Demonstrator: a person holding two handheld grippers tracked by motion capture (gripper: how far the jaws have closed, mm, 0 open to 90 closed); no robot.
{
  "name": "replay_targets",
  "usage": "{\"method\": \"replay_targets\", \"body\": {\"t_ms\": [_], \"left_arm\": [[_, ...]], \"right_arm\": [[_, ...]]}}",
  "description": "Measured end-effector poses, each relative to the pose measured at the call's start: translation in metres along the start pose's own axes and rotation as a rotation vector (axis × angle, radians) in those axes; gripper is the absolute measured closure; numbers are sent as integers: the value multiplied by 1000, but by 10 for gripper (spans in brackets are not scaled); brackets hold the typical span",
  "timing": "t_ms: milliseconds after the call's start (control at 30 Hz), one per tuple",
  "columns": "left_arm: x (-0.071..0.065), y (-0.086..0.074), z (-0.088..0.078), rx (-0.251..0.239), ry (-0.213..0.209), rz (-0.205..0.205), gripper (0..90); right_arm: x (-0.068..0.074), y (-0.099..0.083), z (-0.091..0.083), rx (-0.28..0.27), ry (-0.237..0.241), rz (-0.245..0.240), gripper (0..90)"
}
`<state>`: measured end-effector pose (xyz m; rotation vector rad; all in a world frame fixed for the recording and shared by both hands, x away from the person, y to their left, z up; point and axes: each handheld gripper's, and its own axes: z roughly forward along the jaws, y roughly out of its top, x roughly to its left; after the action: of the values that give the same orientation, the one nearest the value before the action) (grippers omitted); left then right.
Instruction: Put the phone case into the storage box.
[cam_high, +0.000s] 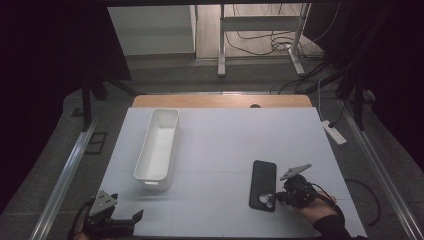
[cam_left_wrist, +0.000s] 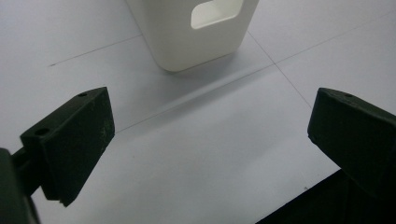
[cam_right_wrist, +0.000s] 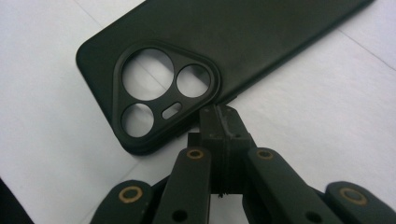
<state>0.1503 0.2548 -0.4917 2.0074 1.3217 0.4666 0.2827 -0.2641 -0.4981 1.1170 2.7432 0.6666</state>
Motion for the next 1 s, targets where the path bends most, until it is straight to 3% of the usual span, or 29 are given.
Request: {"method": "replay_targets", "body": {"t_ms": [467, 1000], "left_arm": [[0, 0, 0, 2, -1, -1, 15], [1, 0, 0, 2, 0, -5, 16]], "right_arm": [[19, 9, 9, 5, 74, -65, 900], [38, 30, 23, 1, 117, -153, 900]]}}
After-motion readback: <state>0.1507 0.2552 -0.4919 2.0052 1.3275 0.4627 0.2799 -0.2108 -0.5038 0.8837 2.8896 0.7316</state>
